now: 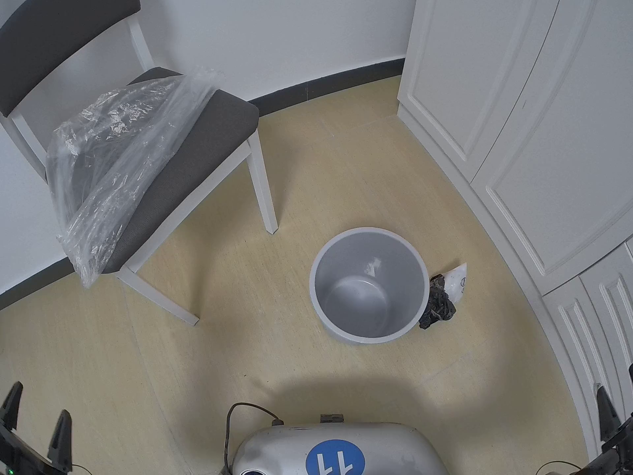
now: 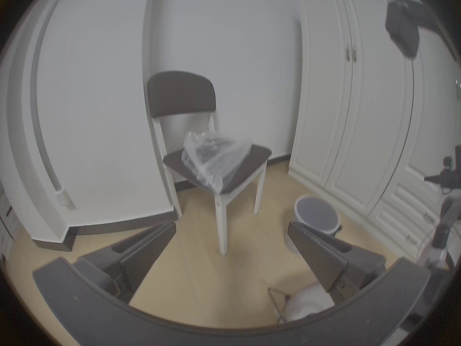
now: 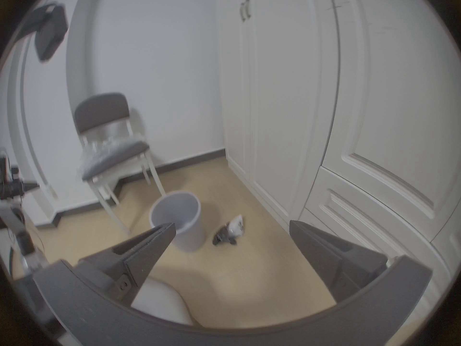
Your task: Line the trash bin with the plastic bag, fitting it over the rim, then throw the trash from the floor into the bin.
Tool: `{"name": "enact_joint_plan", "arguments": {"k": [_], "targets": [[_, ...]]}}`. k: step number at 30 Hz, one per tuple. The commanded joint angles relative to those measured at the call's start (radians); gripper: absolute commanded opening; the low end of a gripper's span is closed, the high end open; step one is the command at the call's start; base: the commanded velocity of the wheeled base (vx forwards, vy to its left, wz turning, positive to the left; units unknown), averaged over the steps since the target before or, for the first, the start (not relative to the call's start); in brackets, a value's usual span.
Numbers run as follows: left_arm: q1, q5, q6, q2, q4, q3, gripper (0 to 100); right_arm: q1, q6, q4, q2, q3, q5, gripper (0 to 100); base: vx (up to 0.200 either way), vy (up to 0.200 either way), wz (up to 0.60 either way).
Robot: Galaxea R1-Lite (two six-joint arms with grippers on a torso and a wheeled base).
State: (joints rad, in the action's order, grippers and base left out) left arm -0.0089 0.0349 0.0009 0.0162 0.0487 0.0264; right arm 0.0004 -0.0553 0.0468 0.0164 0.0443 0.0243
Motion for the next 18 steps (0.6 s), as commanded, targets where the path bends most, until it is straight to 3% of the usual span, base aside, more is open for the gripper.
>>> {"name": "enact_joint_plan", "arguments": {"k": [1,3,4,8,12,15,16,17,18], "targets": [[-0.022,0.091,-0.173,0.057,0.111,0.319,100,0.021,-0.181,-0.016,0.122,0.41,0.034,100,0.0,0.0,0.0],[-0.023,0.109,-0.09,0.094,0.046,0.386,100,0.021,-0.097,-0.082,0.168,0.474,0.04,100,0.0,0.0,0.0],[-0.022,0.119,0.004,0.131,-0.02,0.412,100,0.023,-0.055,-0.1,0.234,0.499,0.042,100,0.0,0.0,0.0],[-0.022,0.117,0.139,0.277,-0.056,0.429,100,0.0,-0.058,-0.019,0.419,0.503,0.042,100,0.0,0.0,0.0],[-0.014,0.111,0.202,0.519,0.04,0.445,100,-0.011,-0.1,0.303,0.706,0.505,-0.003,100,0.0,0.0,0.0],[-0.014,0.059,0.295,0.694,0.135,0.449,100,-0.011,-0.115,0.515,0.884,0.502,-0.138,100,0.0,0.0,0.0],[-0.014,0.059,0.295,0.694,0.135,0.449,100,-0.011,-0.115,0.515,0.884,0.502,-0.138,100,0.0,0.0,0.0],[-0.023,-0.01,0.352,0.775,0.169,0.448,100,0.0,-0.12,0.576,0.929,0.468,-0.188,100,0.0,0.0,0.0],[-0.026,-0.049,0.38,0.821,0.186,0.446,100,0.006,-0.121,0.59,0.939,0.439,-0.191,100,0.0,0.0,0.0]]}}
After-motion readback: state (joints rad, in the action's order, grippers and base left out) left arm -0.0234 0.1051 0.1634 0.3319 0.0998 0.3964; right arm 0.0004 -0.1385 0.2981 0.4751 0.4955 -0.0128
